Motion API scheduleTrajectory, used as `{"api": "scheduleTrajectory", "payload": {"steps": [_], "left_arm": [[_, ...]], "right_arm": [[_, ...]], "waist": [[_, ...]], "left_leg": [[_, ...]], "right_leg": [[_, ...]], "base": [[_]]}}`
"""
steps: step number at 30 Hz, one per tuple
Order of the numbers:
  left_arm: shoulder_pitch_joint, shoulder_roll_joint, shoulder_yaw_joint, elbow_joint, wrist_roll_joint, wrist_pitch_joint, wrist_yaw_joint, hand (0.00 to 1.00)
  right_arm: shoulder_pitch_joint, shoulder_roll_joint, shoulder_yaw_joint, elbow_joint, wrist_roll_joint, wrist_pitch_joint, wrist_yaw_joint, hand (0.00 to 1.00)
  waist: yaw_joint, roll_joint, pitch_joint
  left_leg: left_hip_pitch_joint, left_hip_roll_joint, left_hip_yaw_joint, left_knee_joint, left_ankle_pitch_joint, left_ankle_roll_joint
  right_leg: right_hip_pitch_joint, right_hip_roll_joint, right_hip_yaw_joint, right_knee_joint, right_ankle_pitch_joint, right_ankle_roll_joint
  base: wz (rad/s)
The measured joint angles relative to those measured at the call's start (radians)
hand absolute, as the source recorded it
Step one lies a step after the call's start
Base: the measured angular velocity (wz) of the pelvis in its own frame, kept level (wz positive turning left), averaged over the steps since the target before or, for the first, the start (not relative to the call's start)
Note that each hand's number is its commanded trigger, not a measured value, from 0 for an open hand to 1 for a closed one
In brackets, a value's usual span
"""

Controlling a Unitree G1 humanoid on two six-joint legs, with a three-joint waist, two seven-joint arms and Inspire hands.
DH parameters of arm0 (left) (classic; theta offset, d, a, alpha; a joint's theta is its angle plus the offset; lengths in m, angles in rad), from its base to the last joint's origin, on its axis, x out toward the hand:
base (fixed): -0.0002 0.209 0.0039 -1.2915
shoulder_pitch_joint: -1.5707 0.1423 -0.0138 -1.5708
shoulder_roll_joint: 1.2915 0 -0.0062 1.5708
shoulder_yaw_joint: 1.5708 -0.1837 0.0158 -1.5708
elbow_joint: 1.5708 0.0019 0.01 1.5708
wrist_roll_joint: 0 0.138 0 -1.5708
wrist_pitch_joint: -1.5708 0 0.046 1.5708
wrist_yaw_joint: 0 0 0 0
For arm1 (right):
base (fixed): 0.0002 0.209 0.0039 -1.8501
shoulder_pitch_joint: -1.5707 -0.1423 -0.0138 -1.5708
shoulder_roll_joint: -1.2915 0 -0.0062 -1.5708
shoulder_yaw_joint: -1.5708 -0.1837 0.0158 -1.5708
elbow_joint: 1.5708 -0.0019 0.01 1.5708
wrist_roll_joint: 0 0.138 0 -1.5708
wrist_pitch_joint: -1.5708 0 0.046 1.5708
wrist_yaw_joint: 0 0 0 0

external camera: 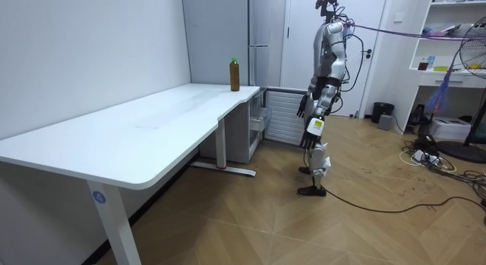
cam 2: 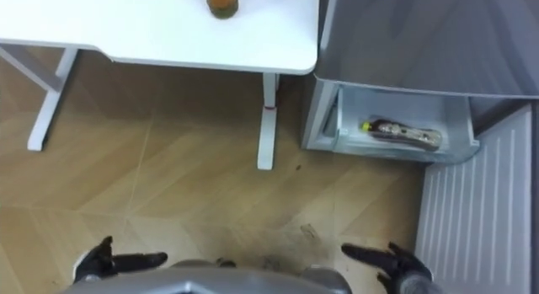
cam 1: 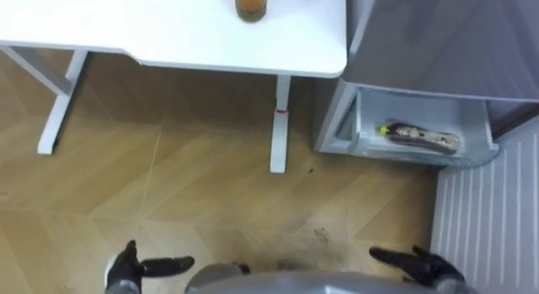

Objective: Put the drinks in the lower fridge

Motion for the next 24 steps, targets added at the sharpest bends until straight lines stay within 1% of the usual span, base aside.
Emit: {"api": "scheduleTrajectory", "payload": {"steps": [4,7,8,11,12,16,19,23,24], "left_arm": [[0.007,-0.017,0.055,0.004,0.001,-0.003,0.011,0.00],[0.008,-0.024,0.060,0.016,0.001,-0.003,0.017,0.00],[0.006,-0.026,0.060,0.021,0.004,-0.003,0.016,0.00],[0.001,-0.029,0.060,0.025,0.043,-0.002,0.014,0.00],[0.000,-0.029,0.060,0.025,0.045,-0.002,0.012,0.00],[-0.015,-0.032,0.061,0.042,0.045,0.007,0.011,0.00],[-0.011,-0.037,0.091,0.043,0.045,0.015,0.010,0.00],[-0.019,-0.039,0.119,0.043,0.045,0.015,0.029,0.00],[-0.021,-0.040,0.126,0.043,0.045,0.014,0.044,0.00]], "right_arm": [[0.010,0.011,0.000,0.042,-0.064,-0.008,-0.032,0.00],[0.010,0.014,-0.003,0.069,-0.124,-0.009,-0.042,0.00],[0.009,0.015,-0.003,0.076,-0.134,-0.012,-0.043,0.00],[0.009,0.016,-0.003,0.077,-0.149,-0.013,-0.045,0.00],[0.009,0.016,-0.003,0.077,-0.157,-0.012,-0.045,0.00],[0.005,0.020,-0.003,0.074,-0.157,-0.001,-0.055,0.00],[0.006,0.027,-0.013,0.075,-0.156,0.001,-0.066,0.00],[0.001,0.030,-0.016,0.079,-0.170,0.002,-0.067,0.00],[0.001,0.032,-0.020,0.081,-0.174,0.002,-0.066,0.00]], "waist": [[-0.005,-0.001,0.0007],[-0.008,0.000,0.0001],[-0.010,-0.002,0.0010],[-0.010,-0.005,0.0000],[-0.010,-0.008,0.0010],[-0.007,-0.009,0.0002],[-0.007,-0.008,0.0026],[-0.010,-0.006,-0.0037],[-0.010,-0.007,-0.0035]], "left_leg": [[0.024,0.000,0.002,-0.005,-0.006,-0.001],[0.045,0.000,0.004,-0.007,-0.014,-0.002],[0.049,0.001,0.005,-0.008,-0.015,-0.002],[0.054,0.001,0.006,-0.009,-0.016,-0.002],[0.058,0.001,0.006,-0.009,-0.016,-0.002],[0.066,0.002,0.015,-0.009,-0.017,-0.001],[0.084,0.002,0.019,-0.009,-0.021,-0.001],[0.088,0.002,0.022,-0.004,-0.024,0.000],[0.091,0.001,0.022,-0.004,-0.024,0.000]], "right_leg": [[0.017,0.000,-0.001,0.000,-0.005,0.001],[0.035,0.000,0.000,0.001,-0.011,0.003],[0.039,0.000,0.002,0.001,-0.011,0.003],[0.047,0.000,0.003,0.001,-0.012,0.003],[0.049,0.000,0.004,0.001,-0.012,0.003],[0.053,0.001,0.018,0.004,-0.012,0.003],[0.070,0.001,0.023,0.003,-0.012,0.004],[0.075,0.001,0.028,0.002,-0.013,0.005],[0.077,0.001,0.028,0.002,-0.013,0.005]], "base": [[0.00],[-0.02],[-0.04],[0.00],[0.00],[-0.06],[-0.04],[0.00],[0.00]]}}
